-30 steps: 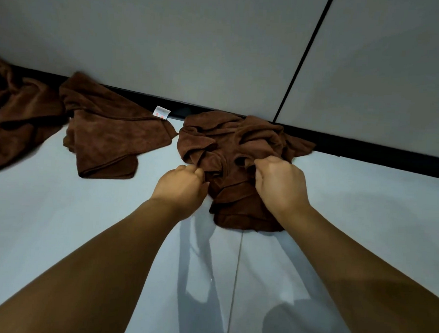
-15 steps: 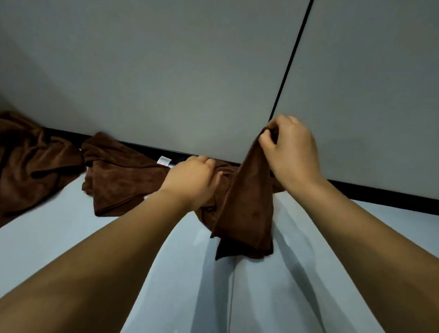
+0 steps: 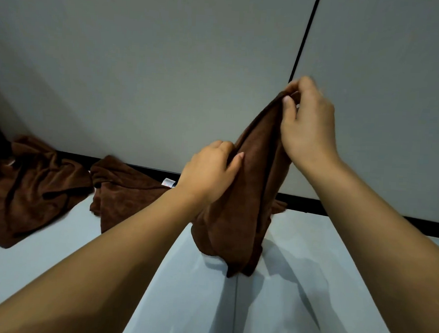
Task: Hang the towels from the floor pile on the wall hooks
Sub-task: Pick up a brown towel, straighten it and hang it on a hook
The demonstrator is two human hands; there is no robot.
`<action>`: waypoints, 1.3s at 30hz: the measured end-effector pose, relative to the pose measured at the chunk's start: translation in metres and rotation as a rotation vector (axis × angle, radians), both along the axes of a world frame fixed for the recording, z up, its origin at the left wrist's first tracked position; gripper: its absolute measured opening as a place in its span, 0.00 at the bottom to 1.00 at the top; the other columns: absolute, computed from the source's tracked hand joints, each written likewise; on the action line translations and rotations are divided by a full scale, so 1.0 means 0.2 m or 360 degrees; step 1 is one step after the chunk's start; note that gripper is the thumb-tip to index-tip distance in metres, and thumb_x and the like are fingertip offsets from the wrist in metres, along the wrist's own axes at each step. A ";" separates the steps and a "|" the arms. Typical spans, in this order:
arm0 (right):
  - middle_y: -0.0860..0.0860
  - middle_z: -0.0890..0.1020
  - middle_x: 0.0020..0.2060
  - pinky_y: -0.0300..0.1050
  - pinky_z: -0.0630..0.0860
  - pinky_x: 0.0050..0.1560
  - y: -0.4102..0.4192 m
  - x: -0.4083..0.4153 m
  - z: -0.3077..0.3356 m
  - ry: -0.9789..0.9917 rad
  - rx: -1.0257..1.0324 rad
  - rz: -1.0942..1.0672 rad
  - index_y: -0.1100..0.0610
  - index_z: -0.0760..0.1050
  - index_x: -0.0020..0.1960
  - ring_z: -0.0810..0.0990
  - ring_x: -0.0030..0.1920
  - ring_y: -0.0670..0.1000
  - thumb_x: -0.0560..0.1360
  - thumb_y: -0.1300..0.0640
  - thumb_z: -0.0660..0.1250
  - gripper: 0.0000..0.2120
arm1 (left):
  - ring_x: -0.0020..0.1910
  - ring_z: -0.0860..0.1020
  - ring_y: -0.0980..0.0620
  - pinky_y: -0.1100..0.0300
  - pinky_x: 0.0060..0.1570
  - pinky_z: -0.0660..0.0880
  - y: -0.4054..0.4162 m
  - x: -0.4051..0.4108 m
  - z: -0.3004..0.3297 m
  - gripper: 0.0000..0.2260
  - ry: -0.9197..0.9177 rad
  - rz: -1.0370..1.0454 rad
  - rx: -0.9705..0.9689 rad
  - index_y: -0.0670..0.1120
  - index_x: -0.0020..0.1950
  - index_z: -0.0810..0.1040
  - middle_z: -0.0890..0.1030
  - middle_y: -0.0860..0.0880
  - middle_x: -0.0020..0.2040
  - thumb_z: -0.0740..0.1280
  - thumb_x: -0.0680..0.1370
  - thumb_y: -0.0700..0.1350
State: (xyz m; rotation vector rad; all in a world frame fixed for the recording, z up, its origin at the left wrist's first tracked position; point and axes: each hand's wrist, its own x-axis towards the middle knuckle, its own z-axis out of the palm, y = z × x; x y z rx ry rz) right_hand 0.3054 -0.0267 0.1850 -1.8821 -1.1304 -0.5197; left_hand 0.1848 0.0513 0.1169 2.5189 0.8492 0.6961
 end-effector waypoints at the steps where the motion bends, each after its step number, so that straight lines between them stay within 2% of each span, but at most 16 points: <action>1: 0.50 0.73 0.45 0.39 0.65 0.43 -0.01 -0.01 0.00 -0.0036 -0.0034 0.0034 0.60 0.71 0.54 0.71 0.45 0.49 0.80 0.60 0.56 0.07 | 0.56 0.74 0.46 0.50 0.55 0.72 0.00 0.00 0.00 0.16 -0.0041 0.0018 -0.0032 0.43 0.59 0.74 0.76 0.46 0.56 0.55 0.81 0.53; 6: 0.52 0.78 0.45 0.48 0.71 0.43 -0.03 -0.05 -0.06 -0.0190 -0.0352 0.0219 0.58 0.71 0.55 0.76 0.46 0.56 0.80 0.56 0.57 0.08 | 0.64 0.71 0.49 0.52 0.60 0.70 0.00 0.00 0.01 0.18 -0.0260 0.0034 -0.0154 0.44 0.67 0.69 0.73 0.47 0.65 0.57 0.81 0.51; 9: 0.51 0.79 0.45 0.49 0.72 0.43 -0.03 -0.06 -0.13 -0.0181 -0.0487 0.0264 0.56 0.71 0.56 0.77 0.47 0.57 0.80 0.55 0.57 0.08 | 0.64 0.71 0.50 0.51 0.61 0.69 0.00 0.02 0.00 0.16 -0.0364 -0.0051 -0.0211 0.45 0.66 0.71 0.75 0.48 0.64 0.58 0.81 0.49; 13: 0.48 0.77 0.40 0.43 0.69 0.42 -0.02 -0.03 -0.18 0.0125 -0.0373 0.0347 0.56 0.72 0.53 0.77 0.45 0.52 0.79 0.58 0.59 0.05 | 0.52 0.75 0.46 0.47 0.52 0.72 0.00 0.03 -0.02 0.10 -0.0338 -0.0139 -0.0189 0.43 0.55 0.73 0.78 0.46 0.51 0.57 0.81 0.45; 17: 0.42 0.73 0.34 0.31 0.66 0.36 -0.01 -0.01 -0.20 0.0355 -0.0236 0.0360 0.54 0.73 0.50 0.72 0.35 0.43 0.79 0.59 0.60 0.04 | 0.49 0.74 0.43 0.47 0.49 0.73 0.02 0.02 -0.07 0.05 -0.0209 -0.0106 -0.0210 0.44 0.53 0.70 0.77 0.45 0.50 0.57 0.79 0.41; 22: 0.41 0.72 0.34 0.27 0.65 0.34 -0.01 0.02 -0.19 0.0387 -0.0148 0.0334 0.50 0.70 0.47 0.71 0.34 0.39 0.79 0.60 0.60 0.05 | 0.46 0.74 0.40 0.47 0.46 0.73 0.07 -0.02 -0.16 0.05 -0.0103 -0.0043 -0.0254 0.43 0.52 0.70 0.77 0.43 0.47 0.55 0.80 0.41; 25: 0.41 0.72 0.34 0.28 0.66 0.35 -0.03 0.06 -0.18 0.0443 -0.0065 0.0239 0.50 0.70 0.47 0.71 0.35 0.39 0.79 0.60 0.60 0.05 | 0.45 0.74 0.40 0.47 0.44 0.73 0.11 -0.06 -0.20 0.07 -0.0128 0.0000 -0.0285 0.41 0.52 0.71 0.77 0.42 0.46 0.55 0.81 0.39; 27: 0.41 0.71 0.35 0.27 0.65 0.34 -0.04 0.10 -0.19 0.0477 -0.0020 0.0159 0.51 0.70 0.48 0.71 0.35 0.39 0.79 0.60 0.60 0.05 | 0.39 0.73 0.42 0.51 0.38 0.71 0.14 -0.08 -0.20 0.08 -0.0167 0.0019 -0.0353 0.41 0.52 0.72 0.77 0.42 0.44 0.54 0.80 0.38; 29: 0.42 0.71 0.35 0.26 0.65 0.32 -0.05 0.13 -0.20 0.0535 0.0007 0.0095 0.51 0.70 0.48 0.70 0.34 0.39 0.79 0.60 0.60 0.04 | 0.38 0.72 0.46 0.55 0.38 0.68 0.17 -0.10 -0.20 0.10 -0.0201 0.0017 -0.0366 0.42 0.49 0.73 0.75 0.45 0.43 0.53 0.77 0.35; 31: 0.42 0.71 0.35 0.26 0.65 0.31 -0.06 0.14 -0.21 0.0568 -0.0009 0.0063 0.51 0.70 0.48 0.70 0.33 0.40 0.79 0.59 0.60 0.04 | 0.41 0.72 0.45 0.56 0.40 0.66 0.19 -0.12 -0.20 0.11 -0.0169 0.0059 -0.0282 0.45 0.40 0.71 0.73 0.48 0.39 0.53 0.76 0.34; 33: 0.42 0.71 0.35 0.30 0.67 0.33 -0.07 0.15 -0.23 0.0568 -0.0064 0.0065 0.51 0.70 0.48 0.70 0.34 0.41 0.79 0.59 0.59 0.04 | 0.40 0.72 0.43 0.55 0.37 0.64 0.18 -0.12 -0.20 0.12 -0.0134 0.0146 -0.0215 0.46 0.34 0.64 0.69 0.49 0.34 0.53 0.76 0.34; 36: 0.43 0.71 0.34 0.37 0.65 0.33 -0.08 0.15 -0.25 0.0560 -0.0186 0.0042 0.52 0.69 0.47 0.70 0.34 0.43 0.79 0.59 0.59 0.04 | 0.36 0.70 0.41 0.55 0.33 0.60 0.16 -0.12 -0.17 0.10 -0.0071 0.0335 0.0016 0.42 0.35 0.64 0.69 0.47 0.32 0.54 0.77 0.39; 39: 0.44 0.72 0.33 0.41 0.62 0.36 -0.08 0.15 -0.27 0.0509 -0.0459 -0.0008 0.53 0.70 0.46 0.71 0.37 0.48 0.78 0.60 0.60 0.04 | 0.29 0.68 0.43 0.58 0.26 0.53 0.15 -0.13 -0.14 0.12 -0.0079 0.0429 0.0380 0.43 0.32 0.64 0.65 0.49 0.26 0.53 0.72 0.48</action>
